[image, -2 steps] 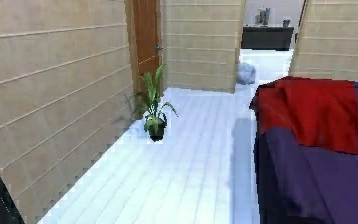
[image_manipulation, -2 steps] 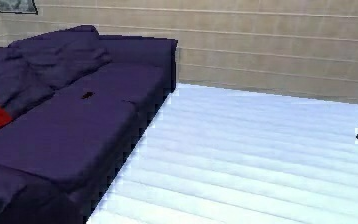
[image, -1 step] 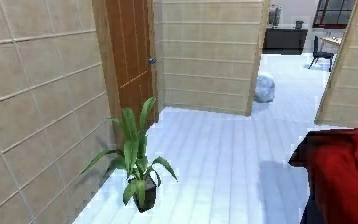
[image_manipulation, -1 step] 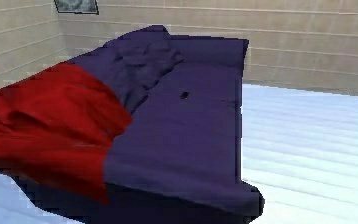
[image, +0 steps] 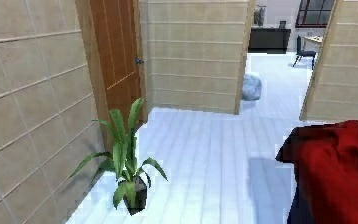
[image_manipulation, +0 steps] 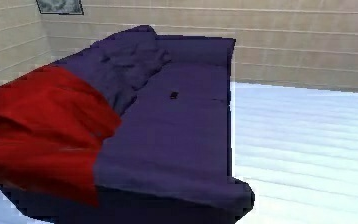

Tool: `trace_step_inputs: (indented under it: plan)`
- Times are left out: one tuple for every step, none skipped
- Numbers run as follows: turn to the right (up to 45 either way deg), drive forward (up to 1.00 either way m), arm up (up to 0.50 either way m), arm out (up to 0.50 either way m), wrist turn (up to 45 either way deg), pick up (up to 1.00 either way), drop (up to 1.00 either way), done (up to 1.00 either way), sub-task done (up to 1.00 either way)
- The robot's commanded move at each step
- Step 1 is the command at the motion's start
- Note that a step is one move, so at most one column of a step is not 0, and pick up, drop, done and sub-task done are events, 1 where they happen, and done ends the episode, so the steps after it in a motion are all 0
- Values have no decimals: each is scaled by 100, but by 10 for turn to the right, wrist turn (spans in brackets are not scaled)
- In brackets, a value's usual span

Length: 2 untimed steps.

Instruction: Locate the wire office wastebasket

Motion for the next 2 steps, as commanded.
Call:
trace_step_inputs:
  plan:
    - [0, 20, 0, 0, 0, 0, 0, 0, 0]
    - [120, 0, 0, 0, 0, 0, 0, 0, 0]
